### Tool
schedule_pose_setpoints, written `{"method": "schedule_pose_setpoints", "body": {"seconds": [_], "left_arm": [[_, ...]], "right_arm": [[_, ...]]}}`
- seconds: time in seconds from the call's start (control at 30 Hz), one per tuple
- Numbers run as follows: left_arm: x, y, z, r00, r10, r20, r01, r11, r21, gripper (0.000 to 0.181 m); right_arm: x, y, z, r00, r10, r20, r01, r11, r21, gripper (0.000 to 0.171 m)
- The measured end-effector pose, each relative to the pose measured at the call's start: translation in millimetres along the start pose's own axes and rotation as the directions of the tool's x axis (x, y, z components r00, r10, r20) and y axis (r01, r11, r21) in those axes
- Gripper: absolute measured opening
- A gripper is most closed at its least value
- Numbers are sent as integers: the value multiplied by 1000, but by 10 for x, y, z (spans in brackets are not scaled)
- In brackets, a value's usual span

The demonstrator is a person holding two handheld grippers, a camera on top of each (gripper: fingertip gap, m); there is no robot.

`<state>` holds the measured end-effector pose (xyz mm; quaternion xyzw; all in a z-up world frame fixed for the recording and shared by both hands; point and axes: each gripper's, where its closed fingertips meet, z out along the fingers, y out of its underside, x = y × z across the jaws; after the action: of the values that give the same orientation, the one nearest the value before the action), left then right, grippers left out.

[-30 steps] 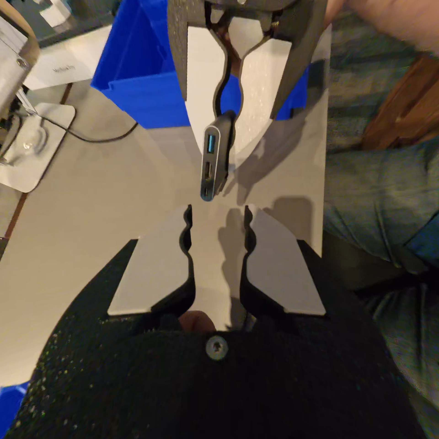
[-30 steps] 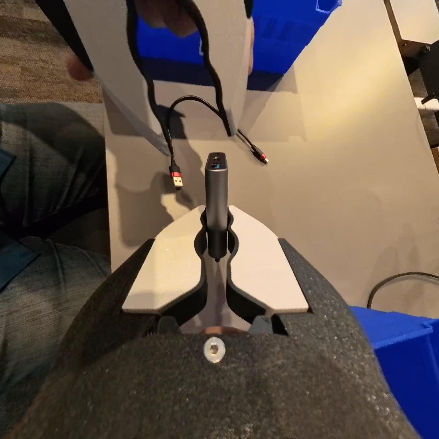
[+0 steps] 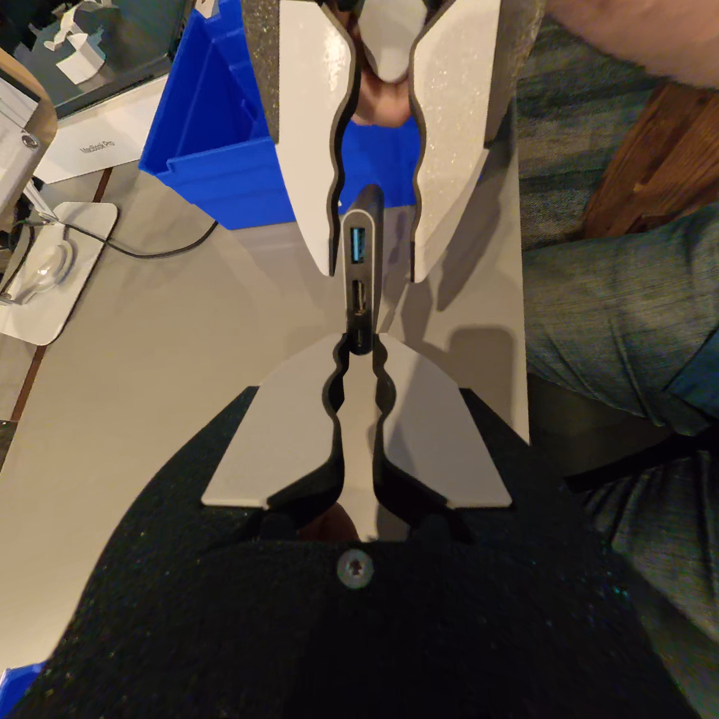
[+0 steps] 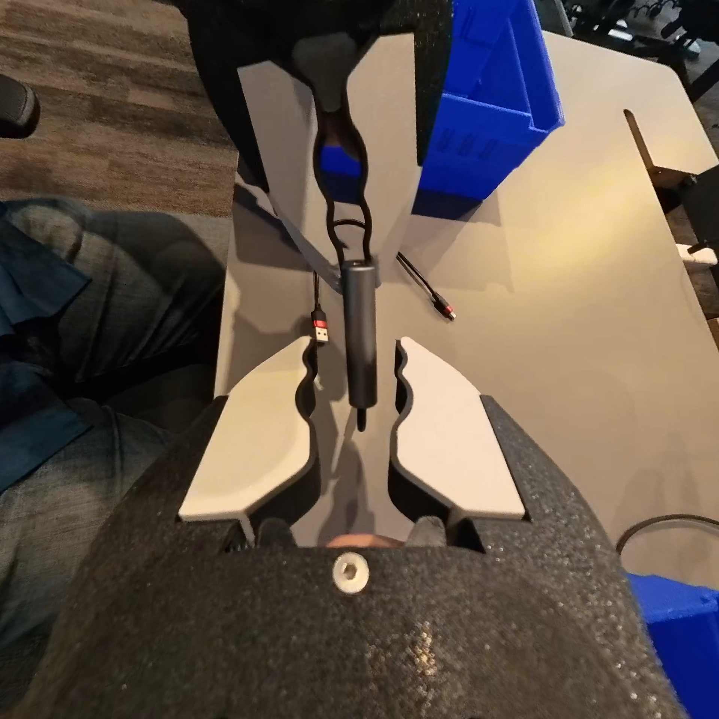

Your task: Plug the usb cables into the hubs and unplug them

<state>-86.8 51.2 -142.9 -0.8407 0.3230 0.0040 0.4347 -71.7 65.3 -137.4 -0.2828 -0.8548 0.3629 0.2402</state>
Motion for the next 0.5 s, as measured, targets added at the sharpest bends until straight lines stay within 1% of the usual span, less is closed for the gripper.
{"method": "schedule_pose_setpoints", "body": {"seconds": [0.4,0.47,0.5], "left_arm": [[21,-4,31,1000,21,-1,-21,999,-32,11],[26,-3,36,1000,25,-1,-25,999,-38,11],[28,-4,38,1000,28,-1,-28,999,-39,11]], "right_arm": [[-17,20,48,1000,5,2,-5,999,-35,26],[-15,22,42,1000,8,2,-8,999,-37,22],[-20,25,39,1000,7,7,-7,999,-38,17]]}}
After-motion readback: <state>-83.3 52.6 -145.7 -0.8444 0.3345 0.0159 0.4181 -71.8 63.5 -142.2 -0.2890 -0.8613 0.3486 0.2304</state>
